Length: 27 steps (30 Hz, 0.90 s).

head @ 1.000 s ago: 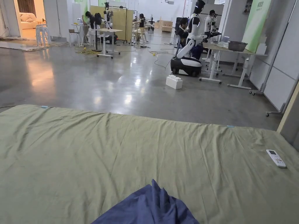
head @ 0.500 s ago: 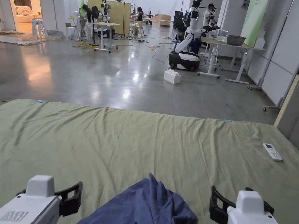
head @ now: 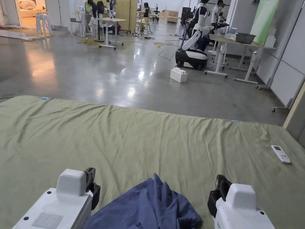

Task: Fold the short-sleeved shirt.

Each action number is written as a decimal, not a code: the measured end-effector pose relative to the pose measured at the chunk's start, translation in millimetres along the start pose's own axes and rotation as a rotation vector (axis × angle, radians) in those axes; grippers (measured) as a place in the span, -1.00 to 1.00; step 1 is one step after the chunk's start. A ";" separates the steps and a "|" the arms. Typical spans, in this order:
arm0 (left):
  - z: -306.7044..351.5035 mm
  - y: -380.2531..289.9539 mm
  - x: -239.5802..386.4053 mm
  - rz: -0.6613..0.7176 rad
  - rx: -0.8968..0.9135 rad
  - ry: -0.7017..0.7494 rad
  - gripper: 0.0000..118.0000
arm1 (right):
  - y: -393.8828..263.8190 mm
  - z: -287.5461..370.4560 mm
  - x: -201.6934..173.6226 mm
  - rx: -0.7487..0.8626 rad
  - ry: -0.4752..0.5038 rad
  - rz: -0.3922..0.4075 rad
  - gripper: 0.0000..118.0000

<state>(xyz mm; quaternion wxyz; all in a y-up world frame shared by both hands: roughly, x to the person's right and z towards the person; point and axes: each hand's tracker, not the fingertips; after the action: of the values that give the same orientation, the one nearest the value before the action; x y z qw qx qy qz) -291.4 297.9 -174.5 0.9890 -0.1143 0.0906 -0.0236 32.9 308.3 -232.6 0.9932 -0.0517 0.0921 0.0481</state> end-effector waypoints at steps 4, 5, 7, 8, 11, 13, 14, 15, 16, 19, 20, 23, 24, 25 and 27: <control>-5.6 -10.0 -8.3 0.041 -0.069 -0.020 -0.98 | -4.7 -1.8 3.7 -0.021 -0.004 -0.002 -0.99; -8.8 -12.6 -10.0 0.038 -0.099 -0.025 -0.98 | -6.4 -2.9 4.8 -0.029 -0.003 -0.003 -0.99; -14.6 -21.4 -16.5 0.043 -0.145 -0.029 -0.98 | -10.6 -3.5 7.4 -0.044 -0.004 -0.001 -0.99; -17.7 -25.9 -20.0 0.050 -0.177 -0.036 -0.98 | -12.4 -4.5 8.4 -0.050 -0.006 0.006 -0.99; -26.4 -36.5 -29.0 0.071 -0.245 -0.034 -0.98 | -18.3 -6.3 12.8 -0.072 -0.008 0.010 -0.99; -30.3 -41.5 -33.9 0.085 -0.301 -0.031 -0.98 | -23.2 -8.5 14.8 -0.090 -0.009 0.017 -0.99; -32.7 -44.3 -36.9 0.091 -0.321 -0.022 -0.98 | -25.9 -10.0 15.9 -0.101 -0.009 0.020 -0.99; -36.3 -48.1 -41.2 0.103 -0.356 -0.039 -0.98 | -29.1 -10.7 17.1 -0.108 -0.010 0.022 -0.99; -39.3 -51.3 -44.5 0.118 -0.370 -0.037 -0.98 | -31.5 -11.9 18.1 -0.118 -0.010 0.025 -0.99; -55.4 -62.3 -55.5 0.138 -0.428 -0.045 -0.98 | -37.8 -15.1 20.6 -0.143 -0.011 0.028 -0.99; -60.9 -65.8 -58.0 0.148 -0.443 -0.044 -0.98 | -39.8 -16.1 21.0 -0.151 -0.014 0.030 -0.99; -61.0 -61.0 -54.3 0.129 -0.509 -0.034 -0.98 | -43.9 -18.5 23.7 -0.168 -0.014 0.033 -0.99; -63.2 -62.8 -54.3 0.120 -0.513 -0.027 -0.98 | -45.5 -19.1 24.5 -0.172 -0.015 0.036 -0.99; -72.4 -67.8 -58.8 0.123 -0.526 -0.032 -0.98 | -47.0 -20.2 25.7 -0.177 -0.015 0.039 -0.99; -87.5 -69.7 -60.0 0.132 -0.556 -0.045 -0.98 | -50.3 -22.1 28.4 -0.187 -0.015 0.037 -0.99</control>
<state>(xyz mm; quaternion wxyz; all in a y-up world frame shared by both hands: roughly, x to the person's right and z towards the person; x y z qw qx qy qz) -368.3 214.7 -231.8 0.9209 -0.3753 0.0789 0.0690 62.1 258.5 -254.9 0.9836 -0.1424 0.0809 0.0753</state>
